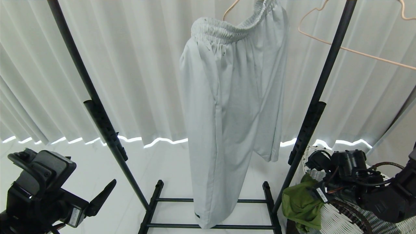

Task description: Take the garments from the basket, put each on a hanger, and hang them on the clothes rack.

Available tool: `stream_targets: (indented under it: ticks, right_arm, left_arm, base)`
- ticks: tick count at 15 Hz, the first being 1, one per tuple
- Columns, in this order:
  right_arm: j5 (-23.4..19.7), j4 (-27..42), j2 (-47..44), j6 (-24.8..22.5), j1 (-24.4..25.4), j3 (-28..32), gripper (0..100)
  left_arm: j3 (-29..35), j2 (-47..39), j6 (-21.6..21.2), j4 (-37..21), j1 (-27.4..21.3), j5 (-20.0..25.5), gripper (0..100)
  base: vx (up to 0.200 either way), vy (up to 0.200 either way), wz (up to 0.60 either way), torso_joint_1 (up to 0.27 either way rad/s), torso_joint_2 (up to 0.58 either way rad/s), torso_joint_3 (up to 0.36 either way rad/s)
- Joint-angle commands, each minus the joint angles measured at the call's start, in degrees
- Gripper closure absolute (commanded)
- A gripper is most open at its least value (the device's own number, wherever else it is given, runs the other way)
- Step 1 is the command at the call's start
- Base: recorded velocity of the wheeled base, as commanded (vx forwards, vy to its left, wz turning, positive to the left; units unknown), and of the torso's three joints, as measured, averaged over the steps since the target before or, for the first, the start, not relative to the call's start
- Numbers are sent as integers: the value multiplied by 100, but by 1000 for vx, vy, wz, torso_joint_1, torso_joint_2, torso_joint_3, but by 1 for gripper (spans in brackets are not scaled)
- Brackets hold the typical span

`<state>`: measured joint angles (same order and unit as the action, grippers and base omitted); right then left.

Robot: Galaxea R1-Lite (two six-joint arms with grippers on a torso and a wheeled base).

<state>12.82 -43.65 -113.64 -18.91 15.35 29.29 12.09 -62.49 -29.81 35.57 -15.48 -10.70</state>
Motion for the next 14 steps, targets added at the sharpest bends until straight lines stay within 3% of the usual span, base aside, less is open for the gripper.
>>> stream_targets:
  ticks: [1,2,3,9,14]
  right_arm:
    - [10,-3,-132,1,-5,6,0]
    - [10,6,-141,1,-5,6,0]
    - [10,-3,-150,1,-5,6,100]
    - [27,-12,-141,1,38,-3,100]
    - [27,-354,483,-8,170,-20,100]
  left_arm:
    - [-5,-9,1,2,-25,-2,0]
    - [-5,0,1,2,-25,-2,0]
    - [-5,0,1,2,-25,-2,0]
    - [-5,0,10,2,-25,-2,0]
    - [-14,44,63,2,-34,-2,0]
  base:
    - [0,0,0,0,0,0]
    - [0,0,0,0,0,0]
    - [0,0,0,0,0,0]
    - [0,0,0,0,0,0]
    - [0,0,0,0,0,0]
